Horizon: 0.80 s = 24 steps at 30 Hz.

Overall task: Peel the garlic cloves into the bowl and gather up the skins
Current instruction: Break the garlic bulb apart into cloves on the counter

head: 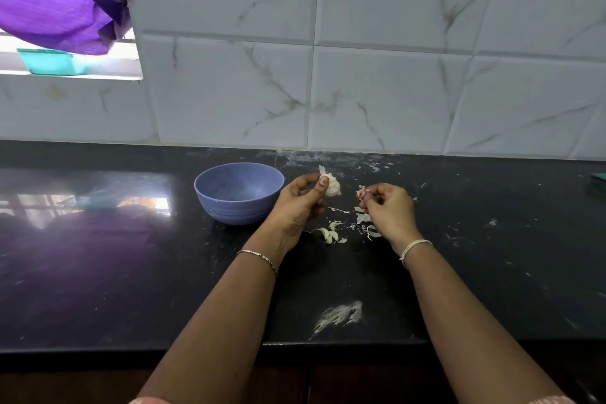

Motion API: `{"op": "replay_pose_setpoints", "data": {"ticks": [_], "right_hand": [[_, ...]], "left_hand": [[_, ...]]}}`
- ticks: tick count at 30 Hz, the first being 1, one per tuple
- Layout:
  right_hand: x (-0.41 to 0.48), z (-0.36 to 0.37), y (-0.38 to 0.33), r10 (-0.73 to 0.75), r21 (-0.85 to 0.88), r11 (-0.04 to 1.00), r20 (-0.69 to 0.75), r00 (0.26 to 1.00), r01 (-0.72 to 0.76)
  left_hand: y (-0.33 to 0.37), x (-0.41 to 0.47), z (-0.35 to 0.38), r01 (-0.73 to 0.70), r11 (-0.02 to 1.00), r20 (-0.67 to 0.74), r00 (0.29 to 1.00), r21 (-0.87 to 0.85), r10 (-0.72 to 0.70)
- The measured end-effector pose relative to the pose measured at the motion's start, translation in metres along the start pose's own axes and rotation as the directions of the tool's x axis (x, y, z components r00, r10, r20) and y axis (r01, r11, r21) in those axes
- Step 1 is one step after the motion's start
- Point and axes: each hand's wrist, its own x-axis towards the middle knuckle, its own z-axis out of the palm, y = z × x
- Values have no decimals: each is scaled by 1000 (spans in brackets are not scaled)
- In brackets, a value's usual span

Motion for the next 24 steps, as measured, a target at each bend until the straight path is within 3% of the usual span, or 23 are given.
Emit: {"op": "replay_pose_setpoints", "data": {"ticks": [4,6,12,16,18,24], "right_hand": [[-1,-7,4,-71,-429,899,59,996,89],[-2,-9,5,-88,-492,863,79,993,116],[-4,-9,0,-176,-359,923,-79,981,137],[-9,-3,-11,-174,96,981,26,984,171],[-14,1,-16,-203,208,962,103,974,179],[-18,7,-15,-284,31,959,100,954,283]], "left_hand": [[0,-2,2,81,996,-7,997,38,-81],[0,-1,1,98,993,-24,995,60,-96],[0,1,0,93,996,-74,993,16,-91],[1,2,0,66,994,-59,996,-87,-71],[4,2,2,65,986,-33,997,-151,-71],[5,-1,7,80,980,-20,996,-182,-85]]}}
